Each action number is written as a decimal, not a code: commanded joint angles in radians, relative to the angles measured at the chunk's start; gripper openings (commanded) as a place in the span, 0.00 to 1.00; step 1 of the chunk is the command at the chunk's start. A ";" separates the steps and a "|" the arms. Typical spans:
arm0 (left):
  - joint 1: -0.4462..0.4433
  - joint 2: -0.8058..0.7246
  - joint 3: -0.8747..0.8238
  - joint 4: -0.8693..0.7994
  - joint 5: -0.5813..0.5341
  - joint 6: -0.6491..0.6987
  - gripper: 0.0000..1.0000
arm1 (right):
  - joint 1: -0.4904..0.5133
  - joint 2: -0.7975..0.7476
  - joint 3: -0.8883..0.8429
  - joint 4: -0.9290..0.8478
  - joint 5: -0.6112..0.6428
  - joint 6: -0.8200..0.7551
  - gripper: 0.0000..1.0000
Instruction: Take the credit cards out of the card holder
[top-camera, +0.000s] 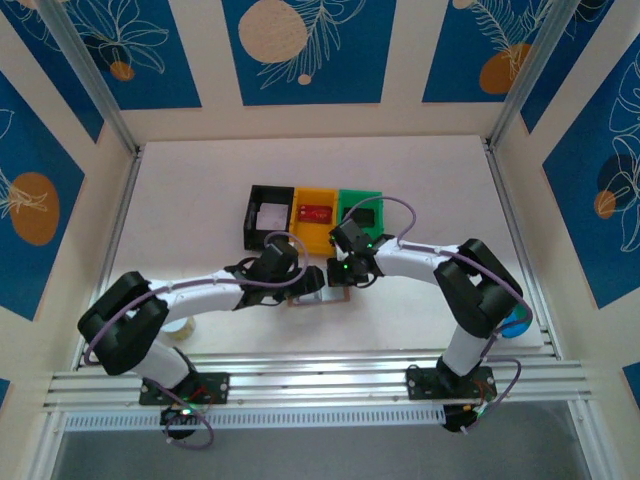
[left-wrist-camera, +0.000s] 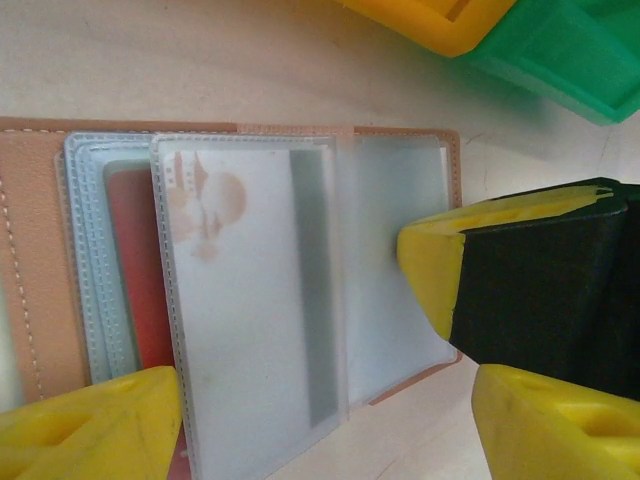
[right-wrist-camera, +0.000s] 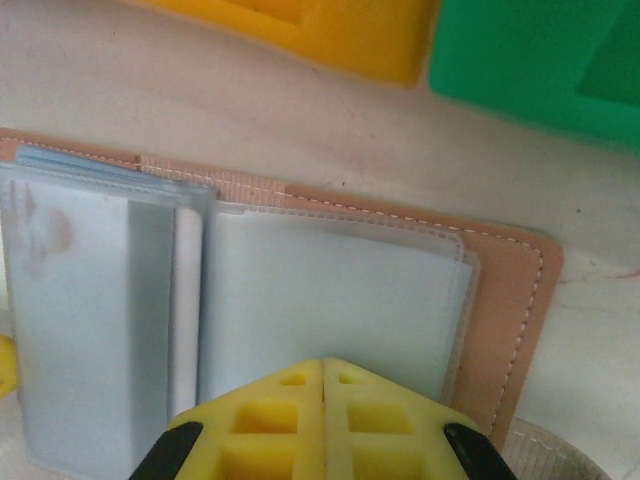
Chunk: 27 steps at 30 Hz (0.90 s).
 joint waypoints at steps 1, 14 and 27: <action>-0.014 0.012 0.029 0.010 0.016 -0.010 0.74 | 0.007 0.017 0.026 -0.018 -0.015 -0.001 0.00; -0.021 0.025 0.054 0.028 0.021 -0.020 0.68 | 0.007 0.012 0.024 -0.017 -0.023 0.000 0.00; -0.030 0.049 0.094 0.043 0.029 -0.027 0.66 | 0.004 0.011 0.025 -0.015 -0.029 0.004 0.00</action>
